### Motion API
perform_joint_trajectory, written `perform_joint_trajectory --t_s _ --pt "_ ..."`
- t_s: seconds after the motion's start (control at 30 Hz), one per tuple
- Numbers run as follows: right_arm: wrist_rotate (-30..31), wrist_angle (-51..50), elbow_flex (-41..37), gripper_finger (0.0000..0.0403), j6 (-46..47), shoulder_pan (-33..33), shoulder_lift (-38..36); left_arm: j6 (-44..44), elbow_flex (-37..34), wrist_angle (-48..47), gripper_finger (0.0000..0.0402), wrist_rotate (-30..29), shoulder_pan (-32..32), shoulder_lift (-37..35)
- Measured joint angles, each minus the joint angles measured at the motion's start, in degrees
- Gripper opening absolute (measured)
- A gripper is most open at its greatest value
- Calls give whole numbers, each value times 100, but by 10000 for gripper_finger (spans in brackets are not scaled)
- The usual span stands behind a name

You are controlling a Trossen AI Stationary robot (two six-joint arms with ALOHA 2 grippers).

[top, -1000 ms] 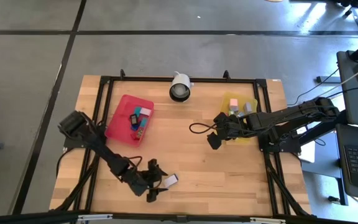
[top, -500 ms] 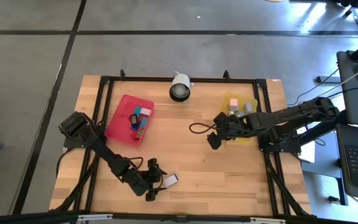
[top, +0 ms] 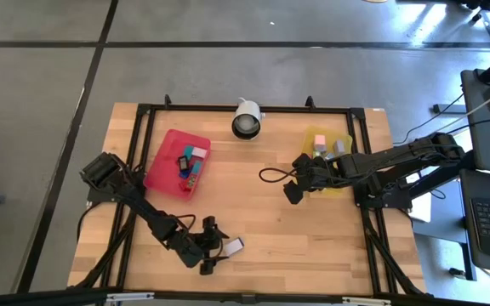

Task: Pick & Place Office items
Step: Put the white digital timer into the pink bin

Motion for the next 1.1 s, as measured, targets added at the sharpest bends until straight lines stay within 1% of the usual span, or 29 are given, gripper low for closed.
perform_joint_trajectory --t_s 0.23,0.43,0.7,1.1 --pt "0 -1 0 318 -1 -2 0 -265 0 110 308 -132 0 9" --pt "-3 3 0 318 0 -2 0 -266 0 154 308 -115 0 230" --pt "-14 40 0 317 0 -1 0 147 0 369 308 27 0 343" --pt "-12 38 0 317 0 -2 0 175 0 352 308 27 15 351"
